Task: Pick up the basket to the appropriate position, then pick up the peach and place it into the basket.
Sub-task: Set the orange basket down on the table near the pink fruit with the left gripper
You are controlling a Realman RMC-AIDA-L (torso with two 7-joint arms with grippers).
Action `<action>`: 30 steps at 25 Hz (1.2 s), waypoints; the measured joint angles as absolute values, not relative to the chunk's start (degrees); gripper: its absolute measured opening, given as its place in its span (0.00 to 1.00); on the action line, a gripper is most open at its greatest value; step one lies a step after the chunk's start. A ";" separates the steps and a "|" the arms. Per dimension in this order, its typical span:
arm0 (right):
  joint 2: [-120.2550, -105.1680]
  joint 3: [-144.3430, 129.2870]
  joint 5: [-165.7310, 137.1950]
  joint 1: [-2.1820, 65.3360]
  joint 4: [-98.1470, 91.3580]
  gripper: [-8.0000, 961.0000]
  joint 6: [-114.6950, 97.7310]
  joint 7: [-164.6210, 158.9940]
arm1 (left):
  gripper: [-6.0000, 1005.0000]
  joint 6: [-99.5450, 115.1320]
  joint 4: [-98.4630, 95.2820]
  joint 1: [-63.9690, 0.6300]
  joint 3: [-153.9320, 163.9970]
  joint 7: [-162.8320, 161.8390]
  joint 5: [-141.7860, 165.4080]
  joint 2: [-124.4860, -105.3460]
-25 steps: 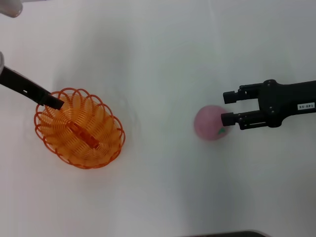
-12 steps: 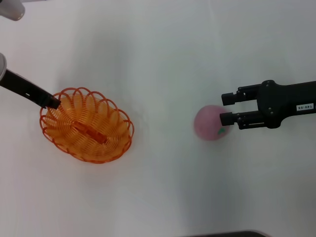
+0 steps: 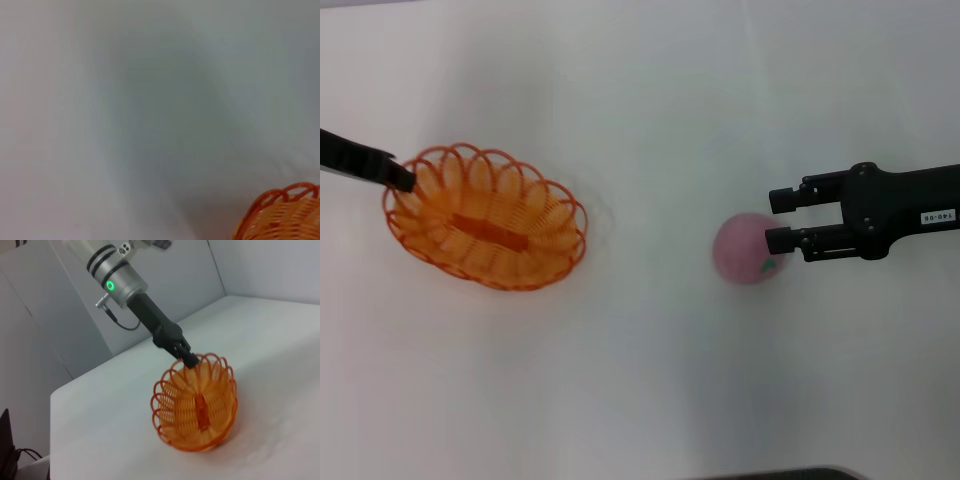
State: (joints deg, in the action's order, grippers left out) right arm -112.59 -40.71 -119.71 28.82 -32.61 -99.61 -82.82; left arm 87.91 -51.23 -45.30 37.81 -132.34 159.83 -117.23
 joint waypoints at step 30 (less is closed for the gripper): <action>-112.45 -40.45 -119.62 28.27 -33.23 0.68 -100.02 -82.61 | 0.14 85.80 -51.49 -37.11 24.00 -141.85 149.52 -120.66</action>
